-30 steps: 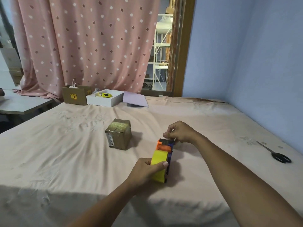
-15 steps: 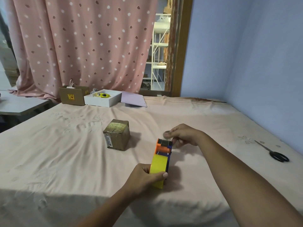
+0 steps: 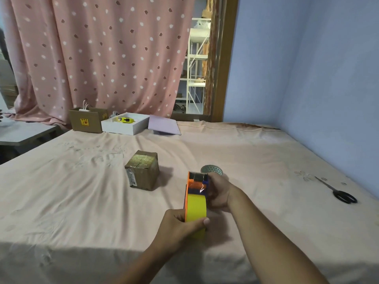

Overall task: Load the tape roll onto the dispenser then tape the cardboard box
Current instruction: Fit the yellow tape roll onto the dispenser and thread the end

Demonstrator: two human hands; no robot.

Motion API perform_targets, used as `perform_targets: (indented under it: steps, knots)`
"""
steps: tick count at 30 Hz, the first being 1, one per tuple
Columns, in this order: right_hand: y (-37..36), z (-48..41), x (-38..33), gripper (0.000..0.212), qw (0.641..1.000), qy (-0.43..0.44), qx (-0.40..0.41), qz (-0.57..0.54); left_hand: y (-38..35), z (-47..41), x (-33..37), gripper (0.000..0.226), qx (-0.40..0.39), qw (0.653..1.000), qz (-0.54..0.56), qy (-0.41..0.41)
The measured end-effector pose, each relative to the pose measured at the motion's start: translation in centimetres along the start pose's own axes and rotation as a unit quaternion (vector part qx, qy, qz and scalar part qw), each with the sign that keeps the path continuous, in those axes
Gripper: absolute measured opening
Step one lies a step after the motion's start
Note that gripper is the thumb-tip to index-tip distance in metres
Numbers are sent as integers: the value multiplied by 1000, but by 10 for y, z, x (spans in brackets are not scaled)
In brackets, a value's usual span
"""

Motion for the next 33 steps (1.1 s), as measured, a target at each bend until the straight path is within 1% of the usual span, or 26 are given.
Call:
perform_targets:
  steps: [2,4,5,7,9,11,13,14,15,17,20,22,24,27,28,30,33]
  knots:
    - [-10,13,-4,16,999,28,-36,-18,-7,0,13,30,10,1000,12,-20]
    - [-13,25,-12,21,995,56,-65,-55,-13,-1,27,32,19,999,39,-27]
    - [-14,30,-15,20,992,67,-74,-76,-15,-2,34,29,19,998,52,-30]
    - [-12,35,-21,21,985,100,-68,-120,-21,-2,45,23,18,996,74,-36]
    - [-10,32,-18,28,981,118,-60,-141,-24,-3,50,26,23,995,89,-39]
    - [-10,29,-14,41,976,139,-42,-164,-27,-5,52,31,32,994,98,-36]
    - [-10,25,-8,58,976,144,-19,-162,-28,-7,53,31,40,993,105,-29]
    - [-10,25,-5,62,978,142,-19,-152,-28,-8,54,31,45,993,109,-27]
    - [-11,29,-2,61,979,137,-25,-148,-27,-8,55,34,48,992,113,-28]
    - [-11,34,5,57,979,136,-65,-139,-25,-9,58,43,51,992,113,-30]
    - [-10,38,13,64,976,116,-120,-139,-21,-9,66,41,57,991,112,-45]
    - [-7,43,13,75,974,112,-145,-132,-18,-10,71,37,49,990,116,-59]
    - [-3,53,9,85,971,133,-178,-89,-17,-11,76,34,40,991,108,-67]
    - [-4,71,2,94,957,171,-231,-42,-17,-13,78,34,34,991,100,-76]
    - [-7,76,-1,95,956,178,-231,-29,-17,-14,79,35,31,991,104,-79]
    - [-14,85,-5,91,955,189,-229,-16,-20,-16,77,36,26,990,106,-85]
    - [-22,95,-10,84,948,204,-240,-38,-22,-17,79,36,22,989,114,-91]
Point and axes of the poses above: each hand's wrist, its own z-axis away from the middle knuckle, its own y-axis out of the back of the hand, x = y × z, the point moved 2 cm from there along -z, towards the middle knuckle, and after that the axes turned 2 degrees about -y, right-handed, at the moved point
